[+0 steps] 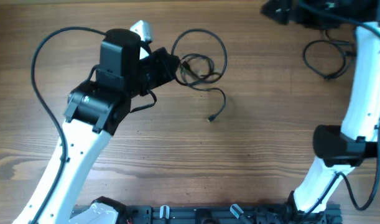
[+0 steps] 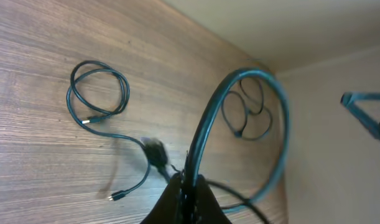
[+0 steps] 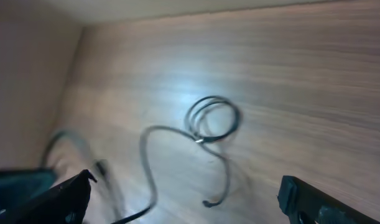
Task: Untangle cables
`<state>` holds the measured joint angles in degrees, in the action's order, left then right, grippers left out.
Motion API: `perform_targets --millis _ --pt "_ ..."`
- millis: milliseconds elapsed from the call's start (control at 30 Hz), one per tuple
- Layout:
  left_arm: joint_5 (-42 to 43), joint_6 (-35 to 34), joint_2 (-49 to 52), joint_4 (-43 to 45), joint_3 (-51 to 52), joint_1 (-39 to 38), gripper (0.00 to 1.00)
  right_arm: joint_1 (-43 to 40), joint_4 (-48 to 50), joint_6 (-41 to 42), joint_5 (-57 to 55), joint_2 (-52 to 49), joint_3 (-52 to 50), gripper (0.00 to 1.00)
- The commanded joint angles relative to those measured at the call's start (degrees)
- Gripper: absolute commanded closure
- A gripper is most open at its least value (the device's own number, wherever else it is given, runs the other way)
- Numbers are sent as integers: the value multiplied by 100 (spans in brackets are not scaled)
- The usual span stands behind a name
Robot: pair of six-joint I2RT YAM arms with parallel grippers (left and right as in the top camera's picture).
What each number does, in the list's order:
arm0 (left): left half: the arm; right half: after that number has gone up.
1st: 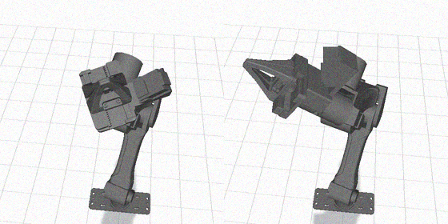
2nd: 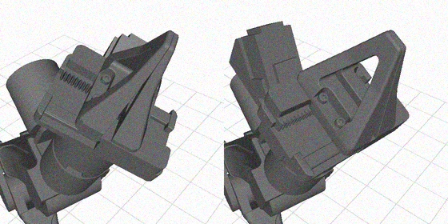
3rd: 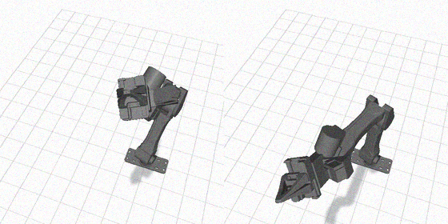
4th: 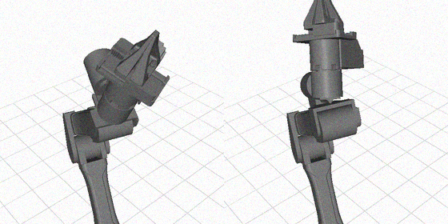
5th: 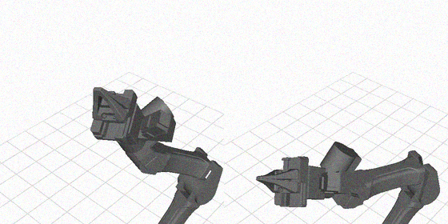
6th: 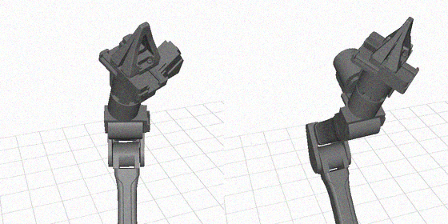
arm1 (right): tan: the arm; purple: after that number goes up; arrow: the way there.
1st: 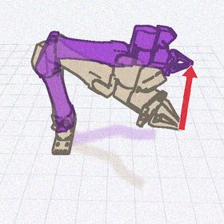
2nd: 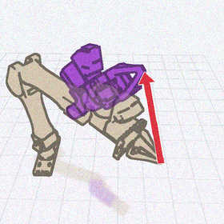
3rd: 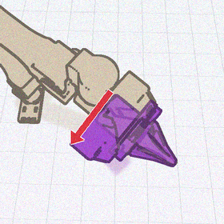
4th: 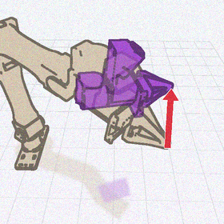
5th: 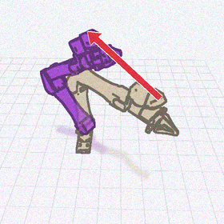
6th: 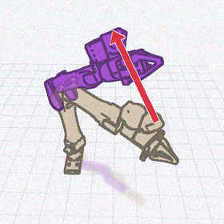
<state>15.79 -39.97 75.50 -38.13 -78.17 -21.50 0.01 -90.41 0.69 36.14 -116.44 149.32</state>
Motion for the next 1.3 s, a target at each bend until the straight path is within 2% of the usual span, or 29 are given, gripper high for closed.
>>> perform_targets --millis 0,167,267,333,467,533,667,933,1000,1067,1100,1167,1200,1267 --pt "278 323 22 122 31 358 96 579 -15 -221 234 -44 -20 1" --pt "216 -730 317 125 31 752 96 1447 -4 -219 175 -46 -20 3" --pt "247 -2081 669 61 31 754 96 1832 42 -306 -175 -46 -20 8" --pt "415 -2841 791 92 31 754 96 2055 125 -715 -162 -46 -20 14" --pt "944 -3003 787 459 31 868 96 2306 157 -1705 -330 -120 -20 29" --pt "1580 -3274 787 533 31 1137 96 2330 138 -2109 -256 -227 -20 35" --pt "2221 -3298 787 529 31 1491 96 2363 76 -2973 514 -337 -107 32" --pt "2538 -3296 787 317 31 1497 96 2656 573 -3115 256 -337 -269 29" --pt "2538 -3298 787 319 31 1497 96 2761 518 -3115 267 -337 -271 31" --pt "2540 -3300 787 319 31 1497 96 2846 542 -3115 251 -337 -356 37" --pt "2559 -3300 787 319 31 1497 96 2909 586 -3115 247 -337 -457 43" --pt "2621 -3298 787 317 31 1497 96 2931 734 -2988 249 -337 -640 59" --pt "2616 -3296 787 319 31 1491 95 2933 881 -2597 251 -337 -684 70" --pt "2566 -3296 787 319 31 1486 91 2940 1071 -2009 275 -337 -695 85"
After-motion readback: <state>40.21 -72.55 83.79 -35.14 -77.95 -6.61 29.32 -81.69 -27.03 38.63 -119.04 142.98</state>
